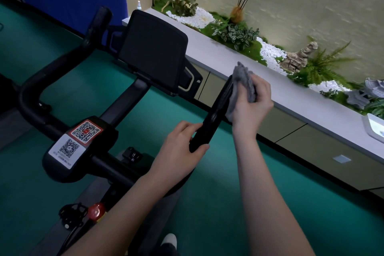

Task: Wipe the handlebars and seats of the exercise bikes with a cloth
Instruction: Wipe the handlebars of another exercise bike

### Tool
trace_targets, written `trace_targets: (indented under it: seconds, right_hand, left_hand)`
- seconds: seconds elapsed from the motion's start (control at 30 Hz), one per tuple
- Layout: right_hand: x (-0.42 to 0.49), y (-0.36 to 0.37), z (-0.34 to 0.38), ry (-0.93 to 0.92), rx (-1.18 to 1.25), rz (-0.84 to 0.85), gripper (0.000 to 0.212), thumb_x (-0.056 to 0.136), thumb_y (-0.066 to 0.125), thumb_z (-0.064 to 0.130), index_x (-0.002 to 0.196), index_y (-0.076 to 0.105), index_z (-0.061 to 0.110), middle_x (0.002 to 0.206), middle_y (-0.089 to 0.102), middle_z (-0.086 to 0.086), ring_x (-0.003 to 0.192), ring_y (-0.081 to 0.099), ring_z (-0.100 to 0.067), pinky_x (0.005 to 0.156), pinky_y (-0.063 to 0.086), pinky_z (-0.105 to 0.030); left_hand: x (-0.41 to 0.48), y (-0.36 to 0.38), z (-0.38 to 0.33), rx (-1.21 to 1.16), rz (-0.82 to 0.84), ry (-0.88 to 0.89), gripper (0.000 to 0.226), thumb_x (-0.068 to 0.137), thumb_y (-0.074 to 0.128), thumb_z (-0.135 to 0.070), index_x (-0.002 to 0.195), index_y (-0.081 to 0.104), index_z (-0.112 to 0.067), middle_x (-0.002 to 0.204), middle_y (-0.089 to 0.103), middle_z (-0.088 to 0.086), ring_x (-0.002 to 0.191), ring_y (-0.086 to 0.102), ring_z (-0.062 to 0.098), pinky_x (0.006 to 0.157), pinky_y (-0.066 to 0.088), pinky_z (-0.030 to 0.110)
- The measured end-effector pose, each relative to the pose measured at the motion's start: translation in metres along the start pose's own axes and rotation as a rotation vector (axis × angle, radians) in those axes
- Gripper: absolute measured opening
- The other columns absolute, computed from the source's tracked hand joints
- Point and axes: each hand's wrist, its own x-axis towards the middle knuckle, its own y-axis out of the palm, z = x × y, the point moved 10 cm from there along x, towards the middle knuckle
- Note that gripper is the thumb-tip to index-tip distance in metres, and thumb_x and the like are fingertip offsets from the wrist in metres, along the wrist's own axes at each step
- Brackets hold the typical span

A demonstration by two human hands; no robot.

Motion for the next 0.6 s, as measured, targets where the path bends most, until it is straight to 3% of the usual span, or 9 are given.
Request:
trace_targets:
  seconds: [0.07,0.2,0.43,0.53,0.6]
  right_hand:
    - [0.018,0.008,-0.008,0.116,0.035,0.071,0.019,0.086,0.061,0.000,0.102,0.068,0.006,0.100,0.066,-0.009,0.096,0.062,-0.016,0.093,0.051,-0.032]
    - [0.044,0.030,-0.012,0.221,-0.049,0.384,0.020,0.086,0.060,0.004,0.091,0.067,0.021,0.085,0.067,0.001,0.081,0.062,-0.014,0.079,0.050,-0.028]
    - [0.048,0.087,0.020,-0.042,-0.562,1.058,0.018,0.083,0.061,0.007,0.079,0.066,0.024,0.072,0.061,0.000,0.058,0.050,0.003,0.055,0.038,-0.014]
    - [0.039,0.100,0.019,-0.132,-0.722,1.188,0.016,0.082,0.060,0.009,0.081,0.067,0.023,0.080,0.066,-0.013,0.071,0.059,-0.026,0.063,0.048,-0.031]
    - [0.032,0.104,0.019,-0.186,-0.794,1.251,0.013,0.083,0.060,0.010,0.087,0.068,0.020,0.086,0.067,-0.022,0.077,0.062,-0.043,0.067,0.055,-0.053]
  left_hand:
    - [0.000,0.000,0.001,0.003,0.004,-0.006,0.050,0.085,0.066,-0.034,0.132,0.051,-0.024,0.107,0.047,-0.015,0.089,0.048,-0.003,0.077,0.035,0.009]
    - [0.000,0.001,0.003,0.006,0.014,-0.017,0.051,0.085,0.065,-0.036,0.133,0.050,-0.025,0.107,0.046,-0.017,0.090,0.048,-0.003,0.079,0.036,0.011]
    - [0.001,0.002,0.002,-0.003,0.027,-0.019,0.049,0.085,0.066,-0.035,0.131,0.051,-0.024,0.111,0.048,-0.014,0.093,0.051,0.002,0.081,0.041,0.015]
    - [0.001,0.002,0.002,-0.010,0.035,-0.020,0.049,0.085,0.066,-0.035,0.130,0.051,-0.025,0.111,0.048,-0.014,0.094,0.051,0.002,0.080,0.041,0.016]
    - [0.001,0.002,0.003,-0.017,0.037,-0.024,0.049,0.085,0.066,-0.035,0.130,0.051,-0.026,0.110,0.048,-0.015,0.094,0.050,0.000,0.077,0.038,0.011]
